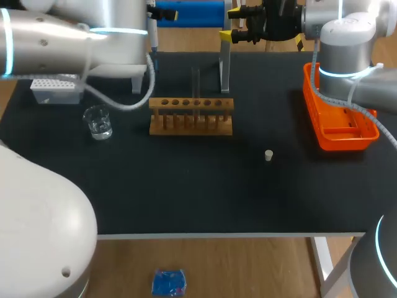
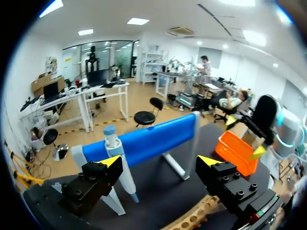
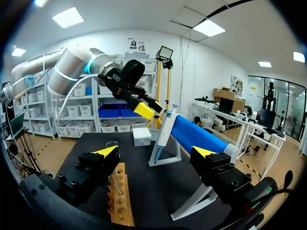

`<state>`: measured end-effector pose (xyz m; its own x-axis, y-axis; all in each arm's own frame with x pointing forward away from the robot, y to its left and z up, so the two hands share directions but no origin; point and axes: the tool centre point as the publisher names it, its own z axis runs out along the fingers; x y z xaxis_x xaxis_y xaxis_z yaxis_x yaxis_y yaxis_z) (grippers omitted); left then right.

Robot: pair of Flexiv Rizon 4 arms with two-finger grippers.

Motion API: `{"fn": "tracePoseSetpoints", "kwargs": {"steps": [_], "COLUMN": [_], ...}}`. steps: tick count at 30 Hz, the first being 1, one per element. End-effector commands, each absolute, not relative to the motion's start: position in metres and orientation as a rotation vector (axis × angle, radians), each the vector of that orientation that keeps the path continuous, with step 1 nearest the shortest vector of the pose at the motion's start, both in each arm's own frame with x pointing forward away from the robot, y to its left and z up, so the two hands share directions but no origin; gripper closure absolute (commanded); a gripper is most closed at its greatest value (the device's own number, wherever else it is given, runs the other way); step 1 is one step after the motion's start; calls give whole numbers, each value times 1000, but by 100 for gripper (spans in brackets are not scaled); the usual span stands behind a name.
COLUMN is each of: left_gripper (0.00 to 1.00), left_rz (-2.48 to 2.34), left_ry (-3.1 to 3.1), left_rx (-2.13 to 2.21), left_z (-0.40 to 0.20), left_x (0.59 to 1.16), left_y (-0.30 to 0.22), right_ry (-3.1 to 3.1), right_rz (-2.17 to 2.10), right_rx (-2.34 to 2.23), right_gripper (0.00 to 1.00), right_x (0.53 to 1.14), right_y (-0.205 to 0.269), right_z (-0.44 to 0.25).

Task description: Invert the test tube, pick up the pipette, mount the tip to pipette, aspirate from beaker and dispense into the tube, eject the tip, return the pipette, and cap with the stopper.

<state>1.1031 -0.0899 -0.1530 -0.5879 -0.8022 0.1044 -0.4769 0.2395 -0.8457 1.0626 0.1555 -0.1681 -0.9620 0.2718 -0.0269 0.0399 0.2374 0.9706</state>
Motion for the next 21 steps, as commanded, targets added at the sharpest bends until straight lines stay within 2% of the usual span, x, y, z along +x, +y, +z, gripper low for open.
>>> {"fn": "tracePoseSetpoints", "kwargs": {"steps": [1, 13, 21], "left_gripper": [0, 0, 0], "left_rz": [-1490, -1523, -1427], "left_ry": [2200, 2264, 2266], "left_rx": [-986, -705, -676], "left_z": [-135, -117, -136], "left_x": [1054, 966, 922], "left_y": [-69, -86, -105], "right_ry": [2321, 2321, 2321], "right_rz": [1805, 1805, 1805], "right_rx": [294, 294, 294], "right_gripper": [0, 0, 0], "right_x": [1063, 1063, 1063], "right_y": [155, 155, 155], "right_z": [-167, -167, -167]}}
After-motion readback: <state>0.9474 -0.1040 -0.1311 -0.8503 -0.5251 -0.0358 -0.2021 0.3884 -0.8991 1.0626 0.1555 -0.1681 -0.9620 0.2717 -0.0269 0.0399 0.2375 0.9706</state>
